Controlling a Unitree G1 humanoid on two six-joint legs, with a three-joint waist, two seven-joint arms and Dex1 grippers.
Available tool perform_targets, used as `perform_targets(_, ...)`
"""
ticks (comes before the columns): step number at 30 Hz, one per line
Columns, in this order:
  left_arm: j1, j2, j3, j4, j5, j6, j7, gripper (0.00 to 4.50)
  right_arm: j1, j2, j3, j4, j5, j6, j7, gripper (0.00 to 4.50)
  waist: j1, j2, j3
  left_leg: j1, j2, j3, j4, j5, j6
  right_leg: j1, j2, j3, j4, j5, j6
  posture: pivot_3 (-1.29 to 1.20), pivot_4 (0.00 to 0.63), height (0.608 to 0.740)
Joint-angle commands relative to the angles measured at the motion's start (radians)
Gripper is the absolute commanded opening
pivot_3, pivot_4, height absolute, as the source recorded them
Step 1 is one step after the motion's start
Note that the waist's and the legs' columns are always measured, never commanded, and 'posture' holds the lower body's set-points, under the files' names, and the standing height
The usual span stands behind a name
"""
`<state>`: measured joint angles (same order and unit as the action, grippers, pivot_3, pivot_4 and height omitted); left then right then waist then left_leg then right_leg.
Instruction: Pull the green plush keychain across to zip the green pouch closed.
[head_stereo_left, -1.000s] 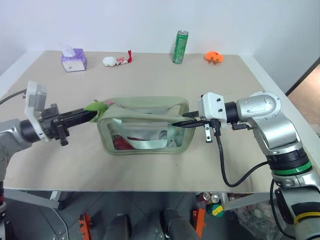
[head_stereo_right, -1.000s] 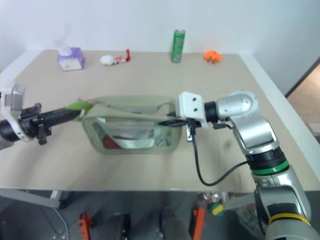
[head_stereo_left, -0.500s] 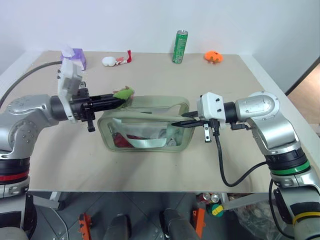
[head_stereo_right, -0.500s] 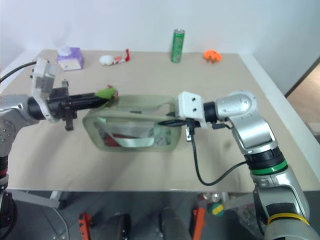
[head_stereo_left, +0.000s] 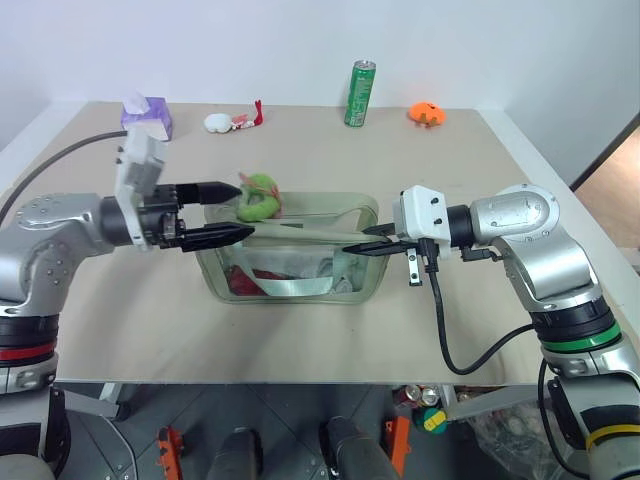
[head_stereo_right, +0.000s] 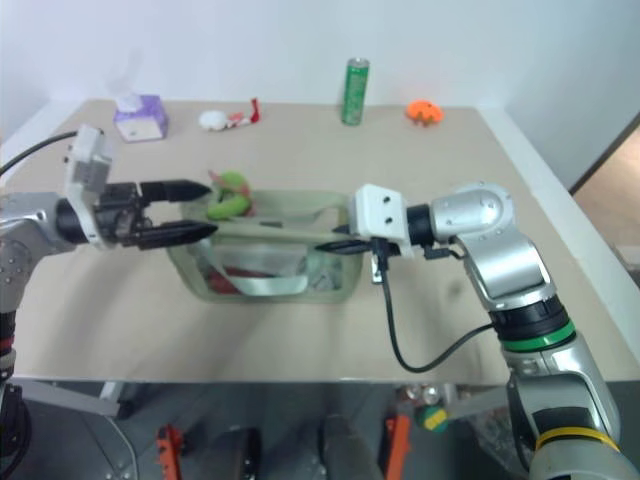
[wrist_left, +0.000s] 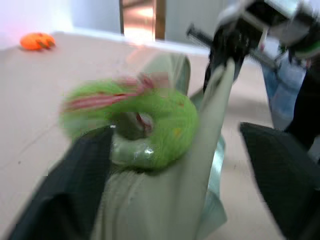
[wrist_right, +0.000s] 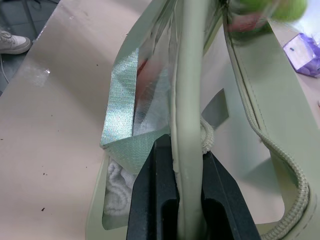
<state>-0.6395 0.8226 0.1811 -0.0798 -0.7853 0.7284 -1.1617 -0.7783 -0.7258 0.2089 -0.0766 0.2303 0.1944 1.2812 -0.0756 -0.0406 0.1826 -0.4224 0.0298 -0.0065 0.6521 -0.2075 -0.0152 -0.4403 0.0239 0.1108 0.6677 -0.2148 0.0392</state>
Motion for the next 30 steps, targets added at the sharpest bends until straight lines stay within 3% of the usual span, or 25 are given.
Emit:
perform_targets(1, 0.005, 0.049, 0.116, -0.029, -0.103, 0.063, -0.012, 4.46, -0.017, -0.007, -0.036, -0.03, 0.012, -0.009, -0.006, 0.0, 0.0, 0.0, 0.0, 0.0, 0.0, 0.0, 0.0, 0.0, 0.0, 0.0, 0.0, 0.0, 0.0, 0.0, 0.0, 0.0, 0.15, 0.74)
perform_targets(5, 0.073, 0.095, 0.171, -0.043, -0.122, 0.085, -0.011, 4.46, -0.021, -0.004, -0.034, -0.026, 0.011, -0.012, -0.005, 0.0, -0.001, 0.0, 0.0, 0.0, 0.0, 0.0, 0.0, 0.0, 0.0, 0.0, 0.0, 0.0, 0.0, 0.0, 0.0, 0.0, 0.15, 0.74)
perform_targets(13, 0.328, 0.169, 0.175, -0.034, -0.002, -0.012, -0.073, 4.46, -0.021, 0.0, -0.031, -0.024, 0.013, -0.014, -0.002, 0.0, -0.001, 0.001, 0.001, 0.0, 0.0, 0.0, 0.0, 0.0, 0.0, 0.0, -0.001, 0.0, 0.0, -0.003, -0.005, 0.0, 0.15, 0.74)
perform_targets(22, 0.282, 0.082, 0.119, -0.005, 0.022, -0.03, -0.011, 4.46, -0.023, -0.003, -0.031, -0.026, 0.012, -0.01, 0.001, 0.0, 0.0, 0.001, 0.001, 0.0, 0.0, 0.001, 0.0, 0.0, 0.0, 0.0, -0.001, 0.0, 0.0, -0.003, -0.005, 0.0, 0.15, 0.74)
perform_targets(30, 0.237, 0.033, 0.069, -0.006, 0.007, -0.009, -0.017, 1.92, -0.008, -0.013, -0.039, -0.042, 0.013, 0.0, -0.006, 0.0, 0.0, 0.001, 0.001, 0.0, 0.0, 0.001, -0.001, 0.0, 0.0, 0.0, -0.001, 0.0, 0.0, -0.001, -0.001, 0.0, 0.15, 0.74)
